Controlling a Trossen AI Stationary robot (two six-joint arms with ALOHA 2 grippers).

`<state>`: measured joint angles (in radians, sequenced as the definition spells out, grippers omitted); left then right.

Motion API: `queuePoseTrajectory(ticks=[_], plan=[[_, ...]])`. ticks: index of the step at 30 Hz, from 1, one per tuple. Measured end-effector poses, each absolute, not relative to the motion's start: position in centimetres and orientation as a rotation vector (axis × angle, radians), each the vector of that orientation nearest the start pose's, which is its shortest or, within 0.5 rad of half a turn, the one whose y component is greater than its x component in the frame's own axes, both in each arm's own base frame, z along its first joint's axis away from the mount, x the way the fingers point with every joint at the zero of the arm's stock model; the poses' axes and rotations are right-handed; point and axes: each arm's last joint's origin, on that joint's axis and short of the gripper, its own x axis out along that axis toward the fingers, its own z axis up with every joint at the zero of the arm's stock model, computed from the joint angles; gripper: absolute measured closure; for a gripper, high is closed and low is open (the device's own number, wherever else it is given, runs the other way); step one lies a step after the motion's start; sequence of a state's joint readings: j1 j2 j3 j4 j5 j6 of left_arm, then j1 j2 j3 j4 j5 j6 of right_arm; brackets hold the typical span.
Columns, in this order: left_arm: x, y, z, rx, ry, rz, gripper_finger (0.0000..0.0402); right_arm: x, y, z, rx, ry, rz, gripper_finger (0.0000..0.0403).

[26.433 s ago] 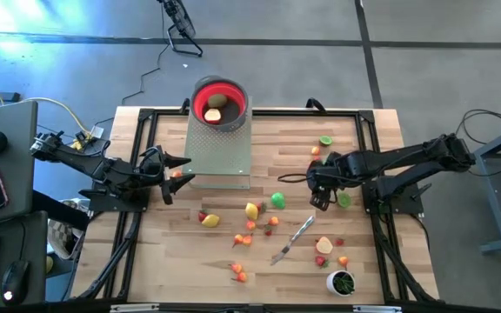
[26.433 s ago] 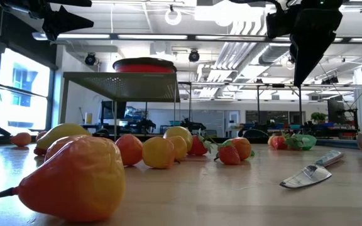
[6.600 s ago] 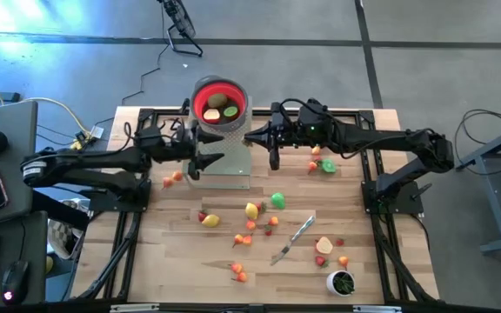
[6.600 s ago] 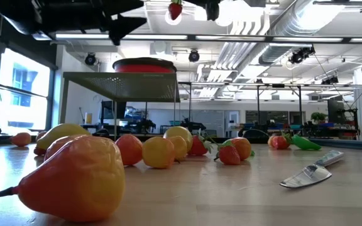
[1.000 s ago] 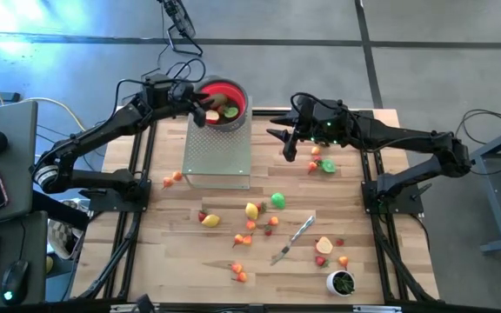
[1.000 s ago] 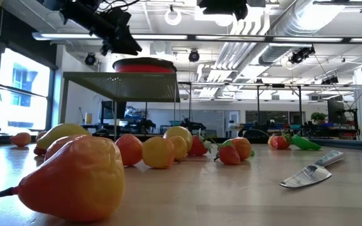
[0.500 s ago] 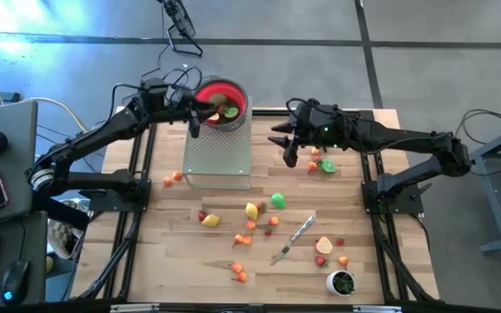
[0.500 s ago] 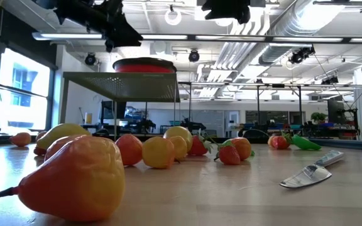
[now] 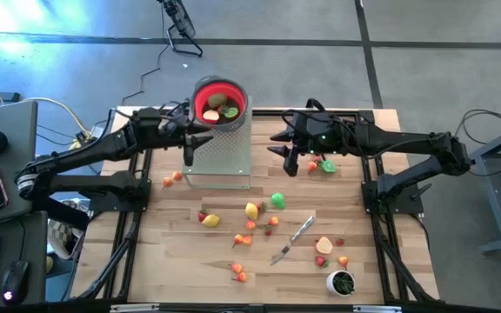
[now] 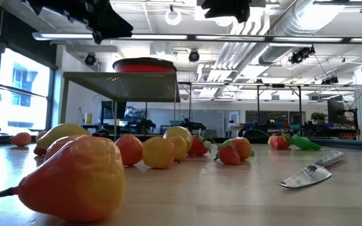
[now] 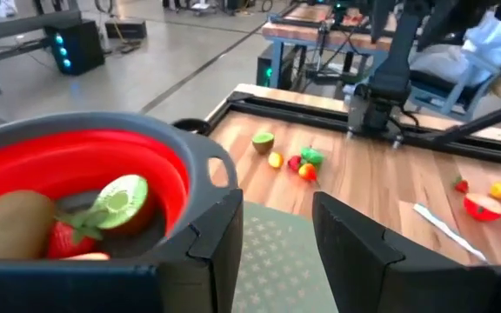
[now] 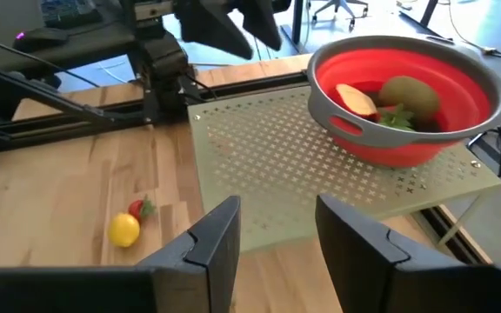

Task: Pick & Place Fruit
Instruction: Put the orange pear into the red strainer on the shelf

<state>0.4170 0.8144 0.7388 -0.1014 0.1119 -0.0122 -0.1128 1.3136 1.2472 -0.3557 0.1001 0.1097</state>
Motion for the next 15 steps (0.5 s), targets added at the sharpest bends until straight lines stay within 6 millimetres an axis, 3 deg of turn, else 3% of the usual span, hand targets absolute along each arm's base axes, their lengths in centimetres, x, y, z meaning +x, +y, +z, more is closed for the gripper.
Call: queuePoseTrajectory(ticks=[9, 15], plan=[[17.6, 3.8, 31.1, -0.055, 0.19, 0.252, 0.0266, 28.7, -3.0, 36.1, 0.261, 0.437, -0.109, 0.0259], [17.9, 1.4, 30.7, -0.066, 0.194, 0.256, 0.0266, 28.4, -1.3, 35.2, 0.251, 0.55, -0.015, 0.0259]])
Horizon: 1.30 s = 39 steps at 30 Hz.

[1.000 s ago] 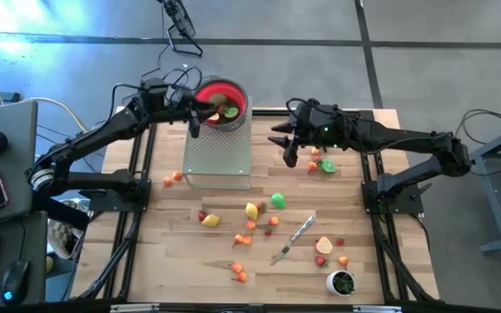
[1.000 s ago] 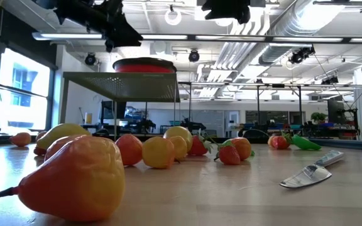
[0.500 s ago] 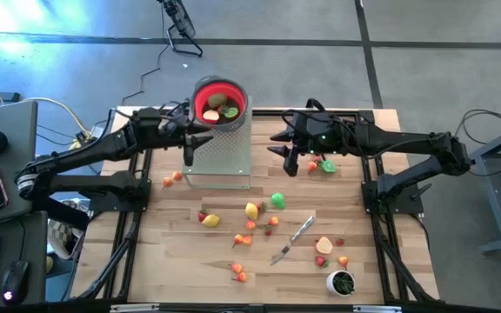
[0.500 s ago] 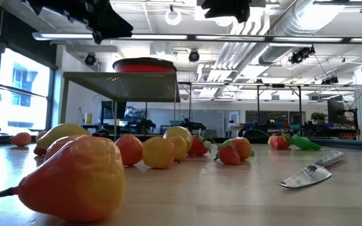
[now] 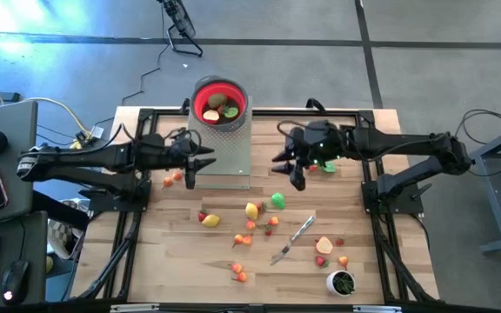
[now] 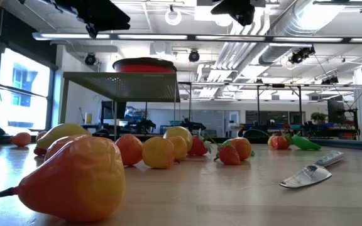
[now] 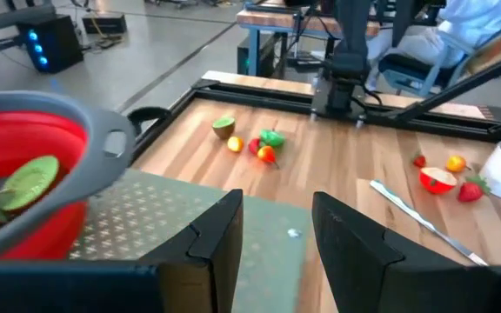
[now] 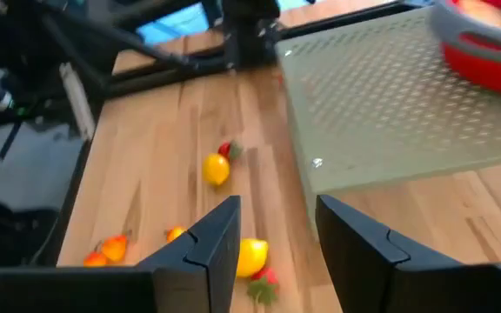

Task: Pick & Place Fruit
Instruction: Put the orange pear into the red strainer on the shelf

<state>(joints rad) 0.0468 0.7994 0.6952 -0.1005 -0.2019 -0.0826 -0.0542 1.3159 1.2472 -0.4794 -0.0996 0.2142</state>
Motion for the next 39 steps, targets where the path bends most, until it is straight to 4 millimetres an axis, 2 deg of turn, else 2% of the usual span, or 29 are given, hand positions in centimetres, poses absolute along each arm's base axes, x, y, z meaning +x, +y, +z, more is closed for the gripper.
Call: queuePoseTrajectory(ticks=[9, 13, 26, 39], plan=[[17.9, -1.0, 30.8, -0.041, 0.19, 0.23, 0.0266, 30.4, 2.9, 32.7, 0.082, 0.637, 0.055, 0.0259], [17.8, -1.7, 30.8, -0.036, 0.189, 0.209, 0.0266, 31.2, 4.0, 31.4, 0.019, 0.69, 0.053, 0.0259], [17.4, -3.4, 30.8, -0.01, 0.182, 0.208, 0.0266, 32.8, 4.7, 26.9, 0.06, 0.913, 0.036, 0.0259], [13.9, -3.2, 32.5, -0.04, 0.096, 0.171, 0.0266, 33.6, 6.4, 24.2, 0.061, 1.015, 0.053, 0.0259]])
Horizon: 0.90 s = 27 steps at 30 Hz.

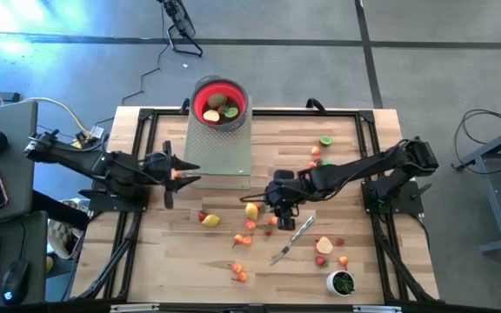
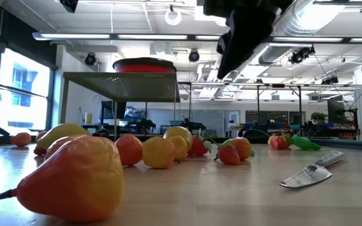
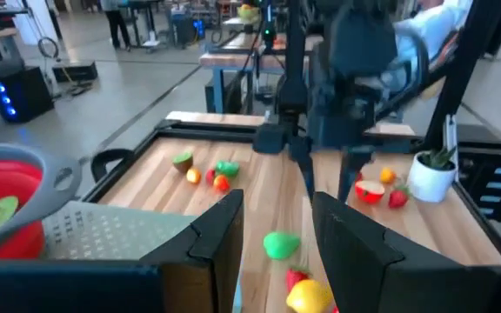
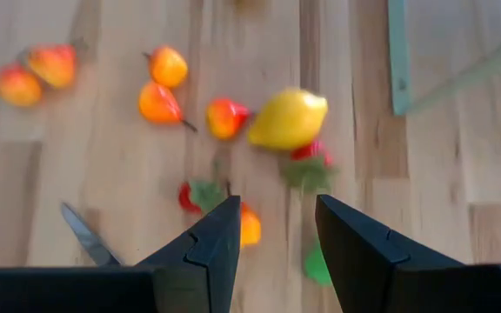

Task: Pick & Place Fruit
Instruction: Put the orange pear into the red strainer on the shelf

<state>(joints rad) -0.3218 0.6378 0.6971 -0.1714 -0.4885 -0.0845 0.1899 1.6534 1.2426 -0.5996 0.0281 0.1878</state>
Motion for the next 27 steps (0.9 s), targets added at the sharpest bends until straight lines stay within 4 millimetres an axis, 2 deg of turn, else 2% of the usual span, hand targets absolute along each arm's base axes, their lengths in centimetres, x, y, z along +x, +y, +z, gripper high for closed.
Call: queuePoseTrajectory(ticks=[14, 20, 27], plan=[[13.0, -2.9, 32.0, -0.015, 0.154, 0.171, 0.0266, 34.6, 8.5, 22.1, 0.081, 1.034, 0.069, 0.0259], [13.0, -2.9, 32.0, -0.018, 0.155, 0.171, 0.0266, 34.8, 8.5, 21.8, 0.077, 1.029, 0.066, 0.0259], [13.0, -2.9, 32.0, -0.019, 0.154, 0.171, 0.0266, 35.4, 8.7, 20.1, 0.066, 1.071, 0.071, 0.0259]])
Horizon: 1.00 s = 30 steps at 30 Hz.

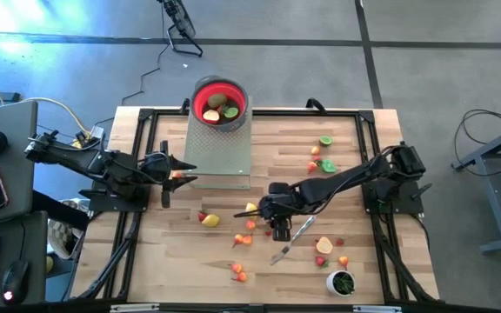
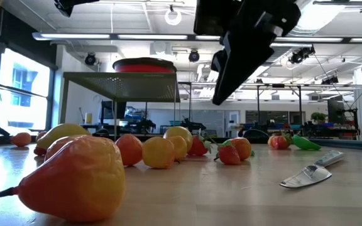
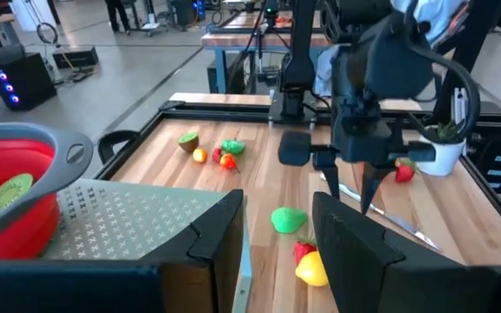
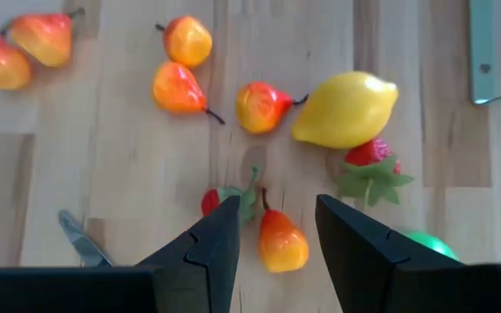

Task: Pick & Place Fruit
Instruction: Put the orange pear into the red strainer on the shelf

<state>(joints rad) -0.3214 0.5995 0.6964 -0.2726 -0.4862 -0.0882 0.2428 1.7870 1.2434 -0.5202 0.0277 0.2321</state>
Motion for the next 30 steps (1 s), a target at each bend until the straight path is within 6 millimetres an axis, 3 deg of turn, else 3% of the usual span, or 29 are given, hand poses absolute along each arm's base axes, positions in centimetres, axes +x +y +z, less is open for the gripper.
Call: queuePoseTrajectory(ticks=[12, 30], plan=[[13.0, -2.9, 32.0, -0.05, 0.152, 0.174, 0.0266, 35.9, 8.8, 17.1, 0.058, 1.18, 0.05, 0.0259], [12.9, -2.9, 31.8, -0.041, 0.169, 0.176, 0.0266, 36.0, 8.8, 14.4, 0.052, 1.28, 0.022, 0.0259]])
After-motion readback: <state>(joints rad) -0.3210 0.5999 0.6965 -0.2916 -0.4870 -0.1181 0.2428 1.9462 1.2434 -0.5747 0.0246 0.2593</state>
